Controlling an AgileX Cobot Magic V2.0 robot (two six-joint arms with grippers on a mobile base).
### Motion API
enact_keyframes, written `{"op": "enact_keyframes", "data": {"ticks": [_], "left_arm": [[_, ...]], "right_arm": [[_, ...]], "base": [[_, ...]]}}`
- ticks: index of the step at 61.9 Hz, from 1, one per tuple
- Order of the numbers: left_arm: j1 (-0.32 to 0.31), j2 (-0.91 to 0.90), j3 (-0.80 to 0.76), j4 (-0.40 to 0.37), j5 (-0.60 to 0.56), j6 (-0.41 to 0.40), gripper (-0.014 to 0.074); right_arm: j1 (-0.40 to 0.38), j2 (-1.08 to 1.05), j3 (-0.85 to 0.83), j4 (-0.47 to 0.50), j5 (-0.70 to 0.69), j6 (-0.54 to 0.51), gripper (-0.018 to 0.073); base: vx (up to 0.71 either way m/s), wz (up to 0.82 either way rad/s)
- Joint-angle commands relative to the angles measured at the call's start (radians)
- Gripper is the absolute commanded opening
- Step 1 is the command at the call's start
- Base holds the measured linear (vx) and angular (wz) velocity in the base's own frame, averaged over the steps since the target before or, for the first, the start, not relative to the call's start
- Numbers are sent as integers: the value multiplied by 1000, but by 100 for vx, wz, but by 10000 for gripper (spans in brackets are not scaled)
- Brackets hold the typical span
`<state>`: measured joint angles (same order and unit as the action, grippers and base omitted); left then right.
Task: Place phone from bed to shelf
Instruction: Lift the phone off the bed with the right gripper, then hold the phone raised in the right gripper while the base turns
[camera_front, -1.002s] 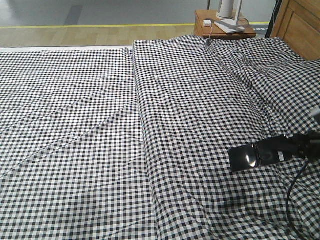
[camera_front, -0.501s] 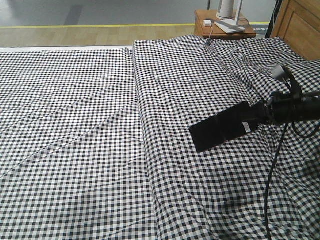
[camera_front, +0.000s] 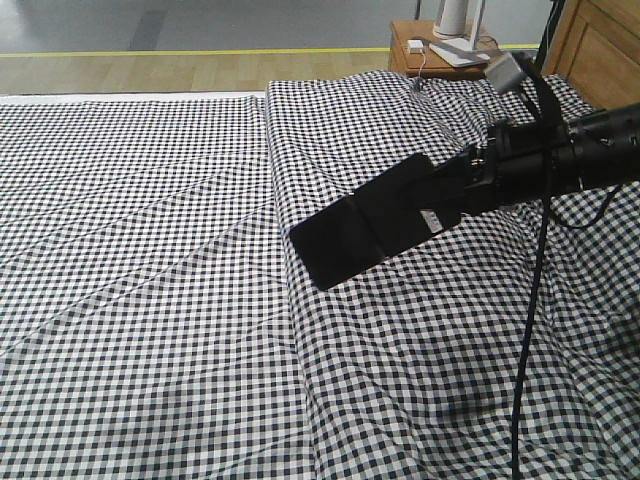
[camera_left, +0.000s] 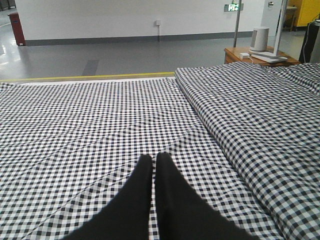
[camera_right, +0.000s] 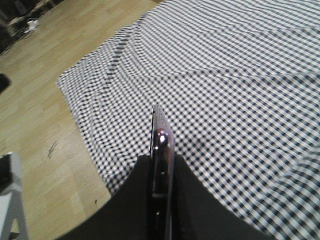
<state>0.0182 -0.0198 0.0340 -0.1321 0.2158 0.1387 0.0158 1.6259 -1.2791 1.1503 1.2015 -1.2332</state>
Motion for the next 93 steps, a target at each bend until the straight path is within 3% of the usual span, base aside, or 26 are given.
{"op": "enact_keyframes", "data": {"ticks": [1,29,47,93], "left_arm": [[-3,-6,1,-6,-75,-4,1],[-3,-6,1,-6,-75,-4,1],[-3,-6,1,-6,-75,-4,1],[-3,-6,1,-6,-75,-4,1]], "right_arm": [[45,-78,-23,73,90,24,-4],[253,-167,-23,69,90,125,-4],[366,-181,-23,67,89,130,-4],[376,-181,-23,67,89,129,-4]], "base": [[0,0],[0,0],[0,0],[0,0]]}}
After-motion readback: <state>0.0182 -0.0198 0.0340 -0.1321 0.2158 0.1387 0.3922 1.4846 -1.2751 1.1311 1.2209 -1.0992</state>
